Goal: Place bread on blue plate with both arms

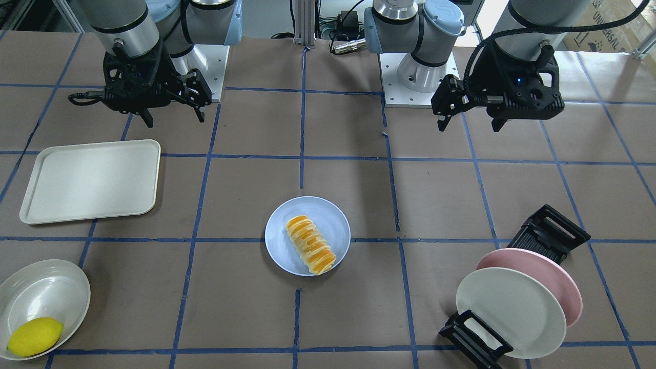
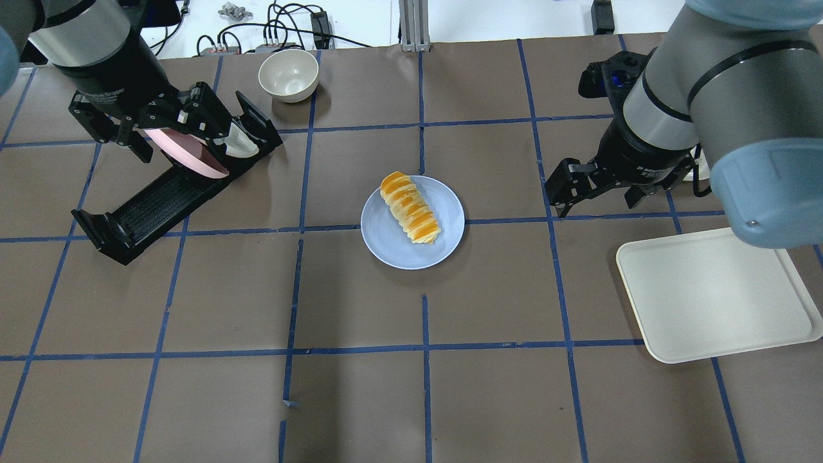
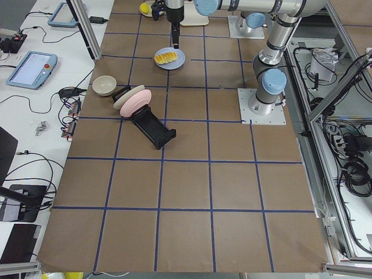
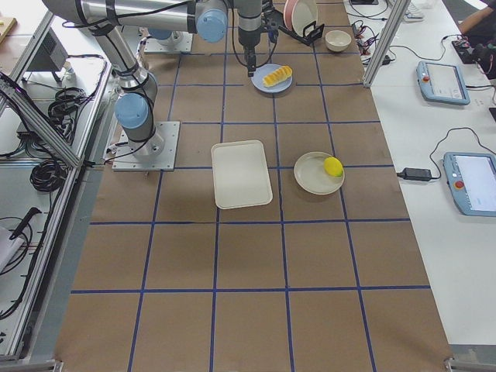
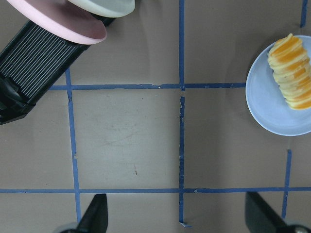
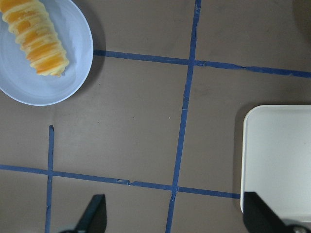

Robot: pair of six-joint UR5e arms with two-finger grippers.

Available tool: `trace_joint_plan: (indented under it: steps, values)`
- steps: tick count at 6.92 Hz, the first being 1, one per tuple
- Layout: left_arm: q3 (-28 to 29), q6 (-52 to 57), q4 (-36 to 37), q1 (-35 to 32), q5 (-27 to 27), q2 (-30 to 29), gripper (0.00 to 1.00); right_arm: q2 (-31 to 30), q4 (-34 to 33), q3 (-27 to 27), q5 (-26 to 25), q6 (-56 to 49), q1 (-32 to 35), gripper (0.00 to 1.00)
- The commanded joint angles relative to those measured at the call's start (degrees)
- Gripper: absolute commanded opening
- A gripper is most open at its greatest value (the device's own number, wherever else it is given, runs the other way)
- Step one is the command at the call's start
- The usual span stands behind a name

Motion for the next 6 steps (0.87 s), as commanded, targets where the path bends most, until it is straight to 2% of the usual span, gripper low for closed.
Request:
trace_joint_plan:
  steps: [1, 6]
  values:
    - [-0.6, 0.0, -0.1, 0.0, 0.2, 0.3, 1.0, 1.5, 0.2, -2.6, -0.4, -0.2, 0.1, 1.0]
    - [-0.7, 0.1, 0.0, 0.7, 0.1, 0.5, 1.0, 1.9, 0.8, -2.6, 0.0, -0.5, 0.1, 1.0]
